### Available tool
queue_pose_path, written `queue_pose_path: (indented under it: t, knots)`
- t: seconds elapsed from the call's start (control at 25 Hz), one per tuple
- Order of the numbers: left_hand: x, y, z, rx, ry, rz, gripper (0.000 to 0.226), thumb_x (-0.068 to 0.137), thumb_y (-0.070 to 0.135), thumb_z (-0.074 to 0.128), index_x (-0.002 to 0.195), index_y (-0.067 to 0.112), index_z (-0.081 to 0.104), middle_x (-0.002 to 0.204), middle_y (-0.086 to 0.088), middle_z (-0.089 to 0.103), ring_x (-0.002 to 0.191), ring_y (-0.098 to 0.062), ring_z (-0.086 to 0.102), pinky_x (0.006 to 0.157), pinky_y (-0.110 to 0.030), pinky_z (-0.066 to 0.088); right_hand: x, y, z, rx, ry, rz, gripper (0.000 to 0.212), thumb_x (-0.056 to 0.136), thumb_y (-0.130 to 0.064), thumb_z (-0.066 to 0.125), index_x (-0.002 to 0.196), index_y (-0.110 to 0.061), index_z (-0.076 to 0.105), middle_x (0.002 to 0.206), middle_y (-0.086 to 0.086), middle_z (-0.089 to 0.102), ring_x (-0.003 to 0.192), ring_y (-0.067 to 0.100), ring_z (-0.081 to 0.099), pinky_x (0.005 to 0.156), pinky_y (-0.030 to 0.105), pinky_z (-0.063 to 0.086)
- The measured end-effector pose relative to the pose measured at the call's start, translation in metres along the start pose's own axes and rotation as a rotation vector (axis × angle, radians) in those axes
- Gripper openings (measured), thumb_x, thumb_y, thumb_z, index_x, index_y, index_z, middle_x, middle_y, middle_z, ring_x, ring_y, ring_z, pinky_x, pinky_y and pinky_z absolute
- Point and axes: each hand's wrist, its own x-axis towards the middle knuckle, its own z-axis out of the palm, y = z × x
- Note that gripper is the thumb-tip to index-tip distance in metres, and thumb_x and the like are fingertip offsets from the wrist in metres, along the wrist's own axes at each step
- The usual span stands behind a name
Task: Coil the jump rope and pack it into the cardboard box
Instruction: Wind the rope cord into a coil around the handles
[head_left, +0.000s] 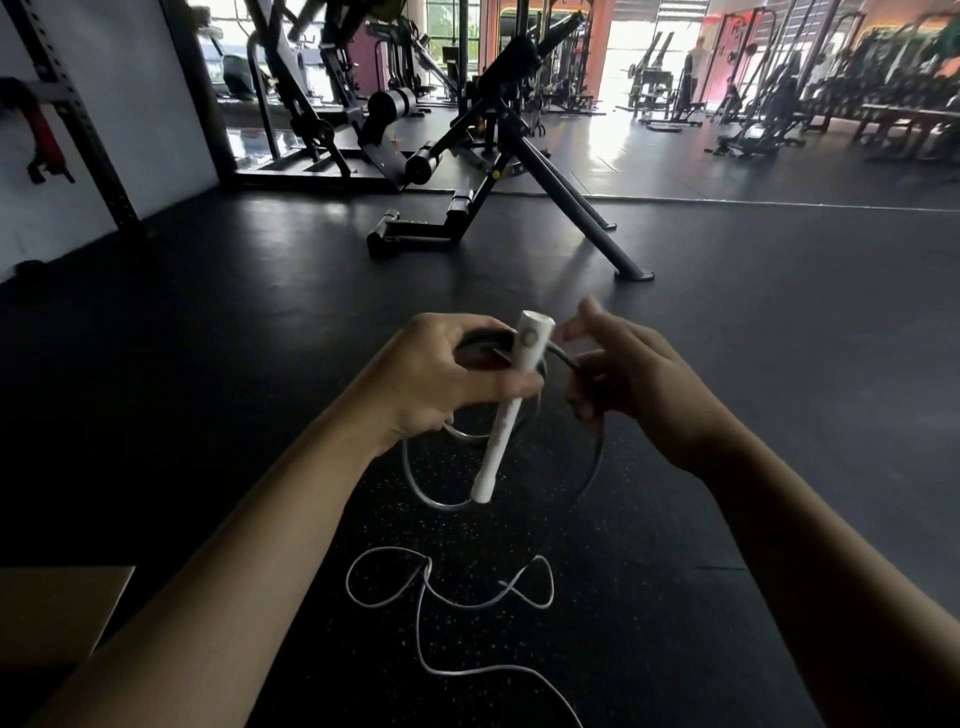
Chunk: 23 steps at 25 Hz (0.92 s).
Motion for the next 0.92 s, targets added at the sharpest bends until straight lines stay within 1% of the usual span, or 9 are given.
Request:
queue_pose_path:
  t: [0.08,0.12,0.2,0.32,0.44,0.56,0.72,0.84,0.92]
  knots:
    - [0.001,-0.002,-0.001,-0.147,0.192,-0.029,0.008,0.088,0.019,0.078,0.095,0.018,0.074,0.054,0.013,0.063,0.043,0.002,0.054,0.046,-0.017,0.042,0.0,0.013,-0.001,0.031,-0.003,0.067,0.066,0.099,-0.067,0.04,0.097,-0.012,0.075,0.064,0.012,0.057,0.056,0.028,0.053,0.056,0.035,0.047]
    - [0.004,-0.006,0.0,-0.253,0.302,-0.041,0.004,0.089,0.026,0.077,0.088,0.023,0.075,0.049,0.012,0.053,0.038,-0.001,0.043,0.044,-0.022,0.036,0.0,0.019,0.003,0.042,-0.009,0.079,0.069,0.099,-0.069,0.037,0.096,-0.012,0.076,0.066,0.011,0.057,0.057,0.027,0.052,0.055,0.034,0.046]
    - [0.01,-0.013,0.012,-0.5,0.499,-0.093,0.019,0.089,0.034,0.076,0.071,0.028,0.075,0.051,0.008,0.045,0.036,-0.005,0.032,0.046,-0.027,0.033,-0.002,0.029,0.021,0.073,-0.02,0.049,0.069,0.096,-0.071,0.035,0.097,-0.014,0.074,0.075,0.008,0.062,0.06,0.025,0.049,0.056,0.034,0.042]
    - [0.015,-0.018,0.036,-0.696,0.642,-0.177,0.022,0.09,0.041,0.075,0.071,0.03,0.074,0.059,0.011,0.057,0.04,-0.004,0.039,0.053,-0.025,0.04,-0.006,0.036,0.056,0.111,0.111,-0.02,0.067,0.096,-0.069,0.041,0.11,-0.01,0.071,0.083,0.01,0.064,0.056,0.012,0.048,0.052,0.026,0.039]
    - [0.015,-0.022,0.047,-0.697,0.681,-0.22,0.022,0.092,0.047,0.07,0.079,0.029,0.073,0.065,0.014,0.06,0.053,-0.003,0.051,0.067,-0.029,0.048,-0.004,0.036,0.071,0.213,0.3,-0.018,0.051,0.104,-0.052,0.048,0.098,-0.007,0.072,0.083,0.013,0.063,0.054,0.013,0.045,0.05,0.023,0.036]
    - [0.017,-0.026,0.038,-0.681,0.621,-0.218,0.024,0.095,0.043,0.068,0.079,0.026,0.073,0.072,0.011,0.06,0.062,-0.006,0.053,0.065,-0.027,0.05,0.004,0.038,0.063,0.157,0.281,-0.03,0.051,0.106,-0.046,0.05,0.093,0.002,0.064,0.077,0.015,0.053,0.052,0.016,0.041,0.05,0.029,0.031]
    - [0.015,-0.031,0.009,-0.655,0.312,-0.238,0.011,0.095,0.03,0.07,0.092,0.019,0.072,0.081,0.003,0.068,0.077,-0.016,0.066,0.075,-0.034,0.056,0.01,0.032,0.034,-0.053,0.211,-0.063,0.053,0.106,-0.045,0.051,0.096,0.006,0.059,0.077,0.014,0.051,0.052,0.011,0.04,0.046,0.022,0.031]
    - [0.013,-0.031,-0.022,-0.163,0.27,-0.129,0.048,0.08,0.041,0.081,0.122,0.026,0.065,0.116,0.005,0.072,0.11,-0.015,0.069,0.093,-0.034,0.055,0.011,0.024,0.011,-0.215,0.08,-0.067,0.053,0.105,-0.047,0.052,0.091,0.004,0.056,0.082,0.014,0.05,0.057,0.019,0.037,0.048,0.025,0.029]
    - [0.009,-0.017,-0.029,0.264,0.088,-0.001,0.072,0.069,0.064,0.081,0.131,0.034,0.062,0.13,0.013,0.069,0.122,-0.004,0.062,0.102,-0.03,0.047,0.01,0.017,0.006,-0.34,-0.02,-0.075,0.05,0.106,-0.044,0.054,0.088,0.003,0.056,0.076,0.013,0.047,0.057,0.015,0.038,0.049,0.024,0.03]
